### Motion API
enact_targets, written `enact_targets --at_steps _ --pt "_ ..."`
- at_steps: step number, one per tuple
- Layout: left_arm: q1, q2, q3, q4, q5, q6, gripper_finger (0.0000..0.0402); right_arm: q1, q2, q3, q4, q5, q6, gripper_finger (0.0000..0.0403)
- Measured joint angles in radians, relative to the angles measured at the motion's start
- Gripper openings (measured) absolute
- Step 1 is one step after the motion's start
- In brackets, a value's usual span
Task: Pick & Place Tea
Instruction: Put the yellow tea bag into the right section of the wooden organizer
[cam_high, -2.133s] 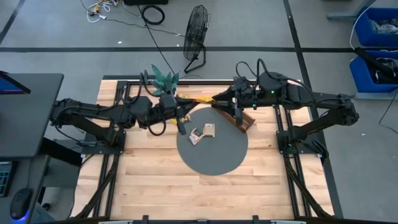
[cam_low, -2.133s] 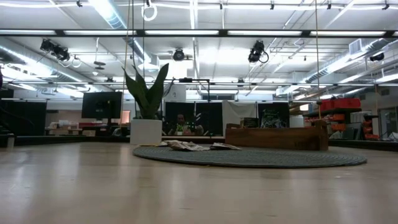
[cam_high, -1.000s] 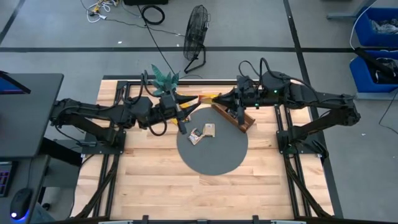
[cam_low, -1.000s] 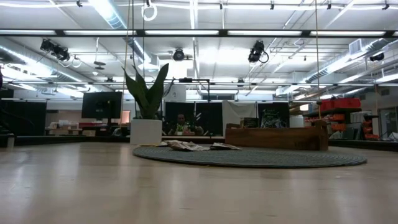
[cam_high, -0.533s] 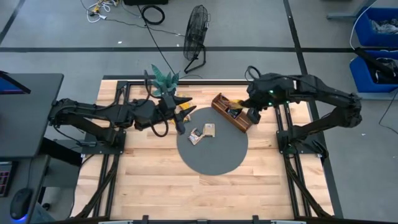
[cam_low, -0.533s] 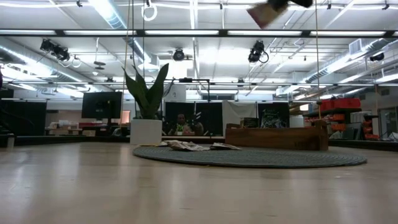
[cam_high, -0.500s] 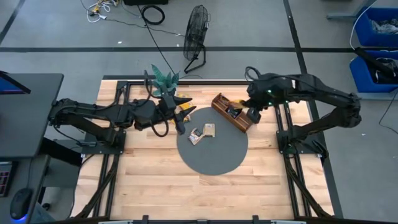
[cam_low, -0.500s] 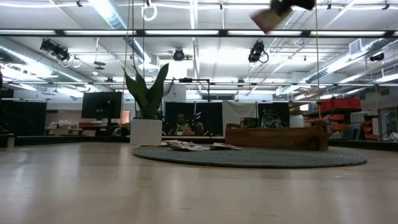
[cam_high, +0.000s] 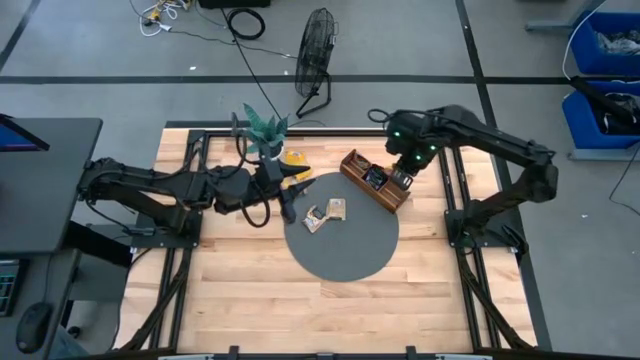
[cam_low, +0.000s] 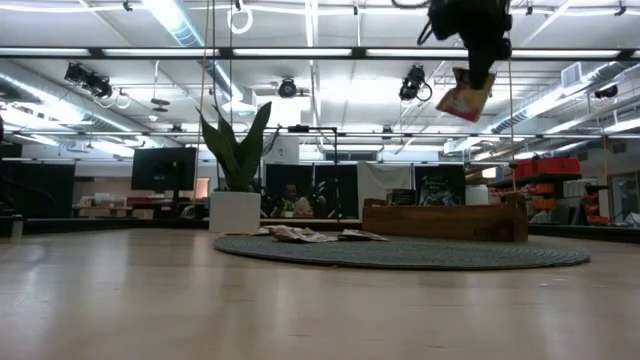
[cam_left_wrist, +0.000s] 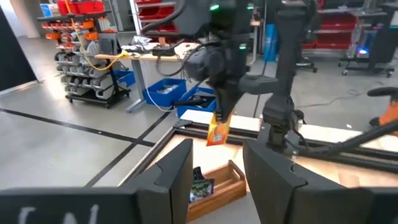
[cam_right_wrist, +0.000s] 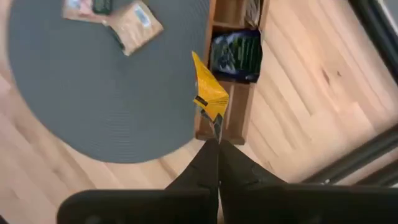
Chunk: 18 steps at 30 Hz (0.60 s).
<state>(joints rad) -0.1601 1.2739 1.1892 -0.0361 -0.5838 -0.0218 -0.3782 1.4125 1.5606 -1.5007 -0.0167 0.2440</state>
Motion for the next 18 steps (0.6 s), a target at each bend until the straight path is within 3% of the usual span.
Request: enact_targets --at_steps 7,18 --pt "-0.029 0.0 0.0 -0.066 0.0 -0.048 0.0144 -0.07 0.009 -0.179 0.045 -0.048 -0.079 0.0" --pt "-0.033 0.0 0.0 -0.074 0.0 -0.049 0.0144 -0.175 0.008 -0.418 0.288 -0.119 -0.079 0.0"
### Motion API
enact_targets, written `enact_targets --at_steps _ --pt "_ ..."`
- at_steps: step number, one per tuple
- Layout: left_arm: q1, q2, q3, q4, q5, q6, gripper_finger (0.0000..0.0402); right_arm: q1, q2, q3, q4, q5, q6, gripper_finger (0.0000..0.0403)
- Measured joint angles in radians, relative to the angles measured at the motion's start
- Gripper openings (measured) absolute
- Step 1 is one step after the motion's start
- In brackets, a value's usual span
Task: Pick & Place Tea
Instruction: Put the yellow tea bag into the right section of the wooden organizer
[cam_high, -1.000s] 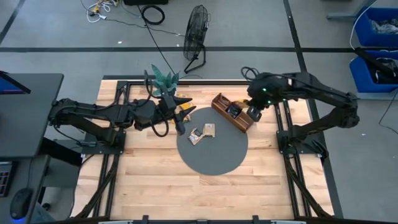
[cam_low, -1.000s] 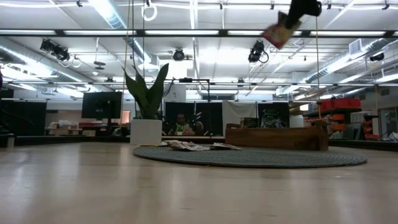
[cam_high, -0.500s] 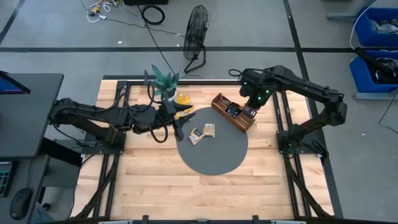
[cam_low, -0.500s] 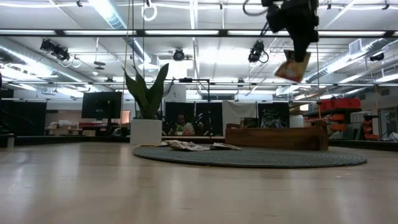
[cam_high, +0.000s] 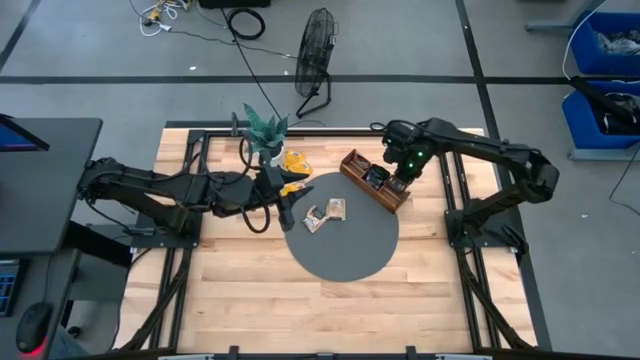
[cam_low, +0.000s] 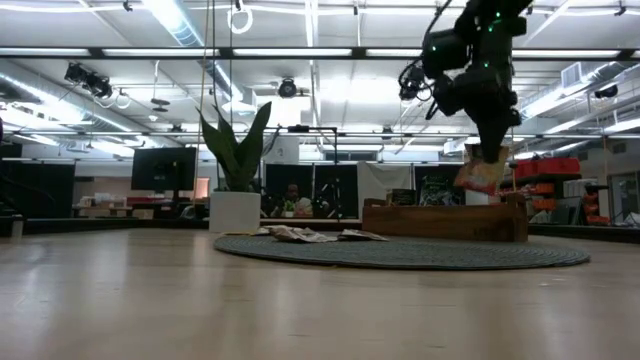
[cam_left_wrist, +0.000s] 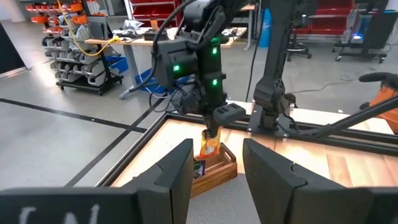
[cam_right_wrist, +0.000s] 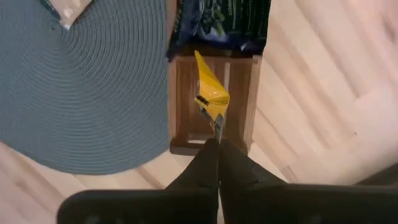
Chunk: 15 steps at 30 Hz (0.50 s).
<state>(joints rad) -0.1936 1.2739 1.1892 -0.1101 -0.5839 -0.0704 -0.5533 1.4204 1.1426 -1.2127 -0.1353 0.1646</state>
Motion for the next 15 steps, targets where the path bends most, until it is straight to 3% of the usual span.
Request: enact_targets --at_steps 15 --pt "0.0 0.0 0.0 0.001 0.0 0.002 0.0144 -0.068 0.022 -0.075 0.034 -0.034 -0.016 0.0"
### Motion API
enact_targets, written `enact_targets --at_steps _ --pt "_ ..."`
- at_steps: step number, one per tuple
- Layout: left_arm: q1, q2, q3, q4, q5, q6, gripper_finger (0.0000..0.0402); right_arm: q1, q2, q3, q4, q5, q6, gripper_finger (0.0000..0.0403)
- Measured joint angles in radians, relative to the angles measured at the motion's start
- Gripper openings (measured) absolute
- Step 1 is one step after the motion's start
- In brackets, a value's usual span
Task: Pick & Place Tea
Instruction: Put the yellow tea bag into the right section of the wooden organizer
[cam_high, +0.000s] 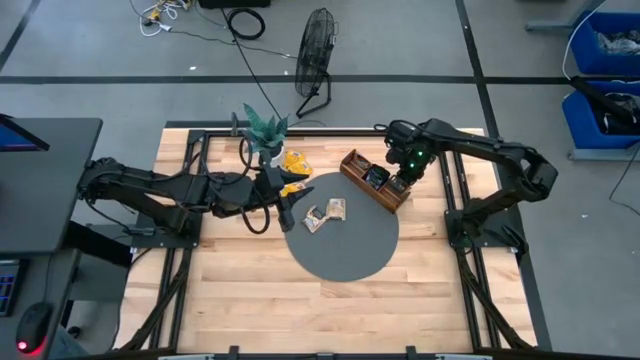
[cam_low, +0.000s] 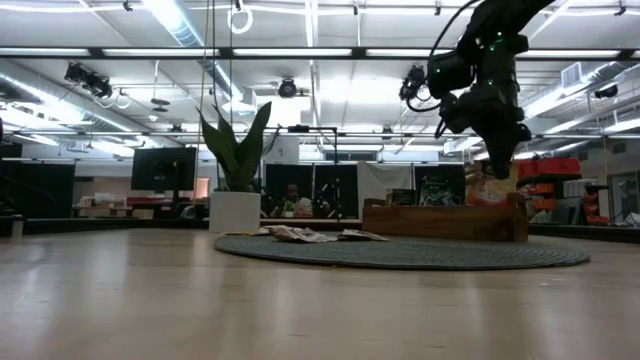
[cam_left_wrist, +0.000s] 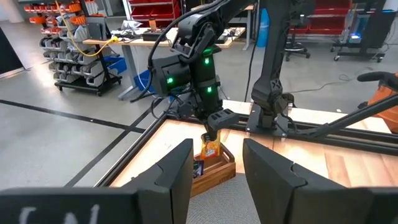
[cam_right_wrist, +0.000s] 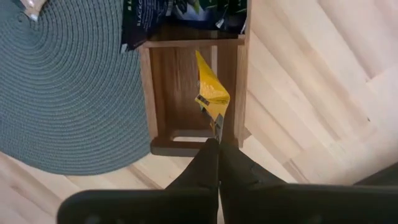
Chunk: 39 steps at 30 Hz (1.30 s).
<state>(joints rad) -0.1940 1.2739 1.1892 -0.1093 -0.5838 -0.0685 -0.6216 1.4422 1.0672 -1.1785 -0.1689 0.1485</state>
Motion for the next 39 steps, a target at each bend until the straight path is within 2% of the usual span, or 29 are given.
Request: enact_targets --at_steps 10,21,39 --pt "0.0 0.0 0.0 0.0 0.0 -0.006 0.0144 0.0 0.087 0.0 0.009 -0.005 -0.011 0.0" --pt "0.001 0.0 0.0 0.0 0.0 -0.006 0.0144 -0.002 0.1 0.0 0.049 0.03 -0.021 0.0004" --pt "0.001 0.0 0.0 -0.039 0.0 -0.007 0.0143 -0.002 0.081 0.009 0.045 0.057 -0.072 0.013"
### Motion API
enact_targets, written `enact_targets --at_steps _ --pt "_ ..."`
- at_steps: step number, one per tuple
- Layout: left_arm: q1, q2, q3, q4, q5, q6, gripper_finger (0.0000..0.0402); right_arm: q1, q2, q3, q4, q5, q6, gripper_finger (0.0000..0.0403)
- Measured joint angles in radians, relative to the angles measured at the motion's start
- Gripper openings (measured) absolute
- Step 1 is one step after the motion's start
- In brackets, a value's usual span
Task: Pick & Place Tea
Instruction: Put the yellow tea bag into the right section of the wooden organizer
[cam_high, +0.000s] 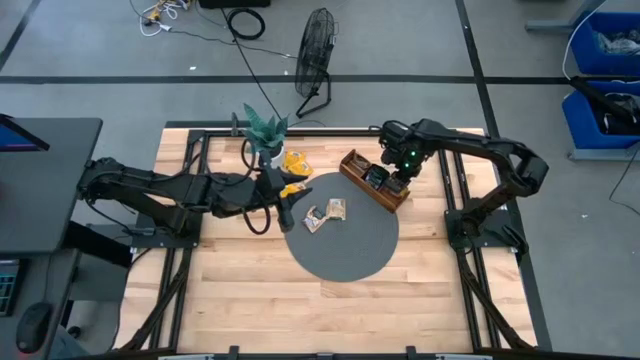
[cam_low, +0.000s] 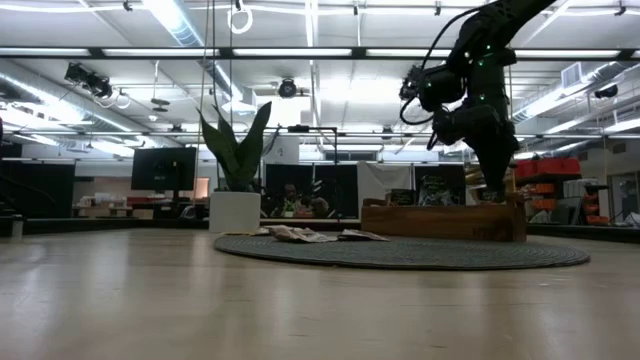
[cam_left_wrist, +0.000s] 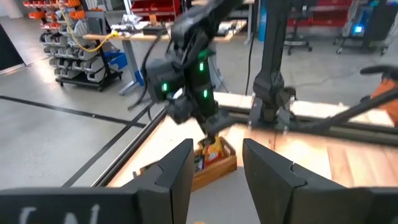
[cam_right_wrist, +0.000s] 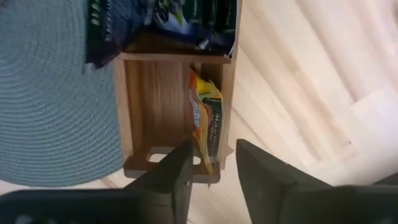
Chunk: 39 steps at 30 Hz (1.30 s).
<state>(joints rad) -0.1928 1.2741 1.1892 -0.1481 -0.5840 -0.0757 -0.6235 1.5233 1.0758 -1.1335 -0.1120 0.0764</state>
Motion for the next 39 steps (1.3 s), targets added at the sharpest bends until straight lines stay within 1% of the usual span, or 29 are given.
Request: enact_targets --at_steps 5,7,11,14,17,20,22,23,25,28,31,34,36,39 --pt "0.0 0.0 0.0 -0.031 0.0 -0.017 0.0147 0.0 -0.031 0.052 -0.008 0.003 -0.034 0.0148" --pt "-0.002 0.0 0.0 -0.042 0.001 -0.013 0.0153 0.0 -0.047 0.083 -0.014 0.004 -0.049 0.0154" --pt "-0.008 0.0 0.0 -0.123 0.006 -0.024 0.0172 0.0 -0.084 0.15 -0.018 0.014 -0.066 0.0161" --pt "-0.009 0.0 0.0 -0.163 0.054 -0.046 0.0187 0.0 -0.11 0.211 -0.016 0.018 -0.073 0.0165" --pt "-0.009 0.0 0.0 -0.239 0.089 -0.05 0.0199 0.004 -0.133 0.271 -0.014 0.017 -0.073 0.0165" --pt "-0.009 0.001 0.0 -0.361 0.11 -0.03 0.0205 0.019 -0.157 0.321 -0.011 0.009 -0.072 0.0164" --pt "-0.009 0.003 0.0 -0.429 0.111 0.027 0.0206 0.031 -0.173 0.344 -0.002 0.007 -0.065 0.0165" --pt "-0.009 0.004 0.0 -0.453 0.111 0.081 0.0206 0.038 -0.182 0.35 0.009 0.007 -0.061 0.0165" --pt "-0.009 0.004 0.0 -0.476 0.116 0.207 0.0205 0.054 -0.199 0.352 0.038 0.007 -0.045 0.0165" --pt "-0.003 0.01 0.0 -0.499 0.148 0.409 0.0202 0.082 -0.213 0.352 0.074 -0.006 -0.007 0.0165" --pt "0.02 0.039 0.0 -0.542 0.194 0.572 0.0201 0.115 -0.217 0.352 0.099 -0.02 0.014 0.0165" --pt "0.046 0.086 0.0 -0.6 0.261 0.687 0.0204 0.156 -0.218 0.352 0.102 -0.02 0.021 0.0165" --pt "0.062 0.127 -0.001 -0.632 0.269 0.742 0.0208 0.181 -0.218 0.352 0.102 -0.02 0.022 0.0165" --pt "0.094 0.184 -0.001 -0.652 0.254 0.747 0.0212 0.217 -0.218 0.352 0.101 -0.019 0.025 0.0165"
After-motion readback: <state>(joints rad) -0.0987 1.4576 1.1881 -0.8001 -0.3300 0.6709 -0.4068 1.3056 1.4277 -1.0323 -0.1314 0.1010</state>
